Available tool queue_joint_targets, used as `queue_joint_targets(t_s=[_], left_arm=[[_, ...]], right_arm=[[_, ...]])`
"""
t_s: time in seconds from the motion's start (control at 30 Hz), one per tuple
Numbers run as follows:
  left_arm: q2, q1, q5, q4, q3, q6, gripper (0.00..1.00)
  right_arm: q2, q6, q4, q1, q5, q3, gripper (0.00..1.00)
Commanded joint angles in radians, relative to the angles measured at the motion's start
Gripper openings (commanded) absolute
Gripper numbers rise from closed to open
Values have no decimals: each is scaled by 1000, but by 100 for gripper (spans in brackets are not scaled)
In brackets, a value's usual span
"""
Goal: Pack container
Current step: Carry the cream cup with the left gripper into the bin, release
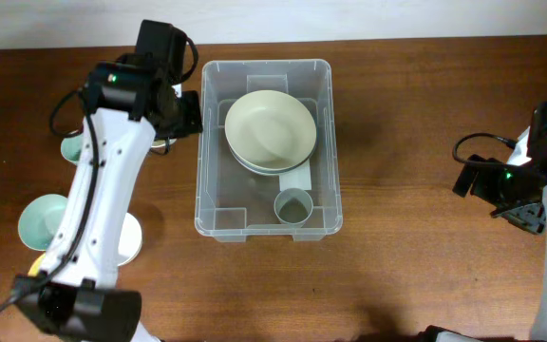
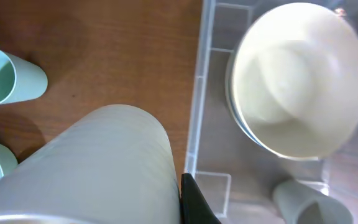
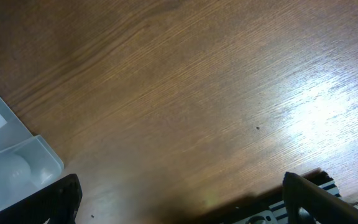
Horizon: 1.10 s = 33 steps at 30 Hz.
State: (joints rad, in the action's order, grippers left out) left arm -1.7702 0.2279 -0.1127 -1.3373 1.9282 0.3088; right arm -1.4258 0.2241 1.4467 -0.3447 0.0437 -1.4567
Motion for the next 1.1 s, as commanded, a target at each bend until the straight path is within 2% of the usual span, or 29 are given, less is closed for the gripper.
queue_joint_targets(t_s=[0.0, 0.27, 0.4, 0.7, 0.87, 1.07], left_arm=[[27, 34, -13, -14, 8, 4, 0], [34, 112, 5, -34, 8, 24, 0], [34, 160, 35, -32, 8, 73, 0], [30, 380, 37, 38, 8, 215, 0], [-16, 473, 46, 53, 7, 293, 1], [-118, 539, 153, 50, 7, 298, 1]], right_arm=[[11, -11, 1, -3, 2, -15, 99], [11, -11, 4, -3, 2, -15, 99], [11, -11, 4, -3, 2, -15, 99], [11, -11, 3, -3, 2, -15, 99], [11, -10, 4, -3, 2, -15, 99], [11, -10, 4, -3, 2, -15, 99]])
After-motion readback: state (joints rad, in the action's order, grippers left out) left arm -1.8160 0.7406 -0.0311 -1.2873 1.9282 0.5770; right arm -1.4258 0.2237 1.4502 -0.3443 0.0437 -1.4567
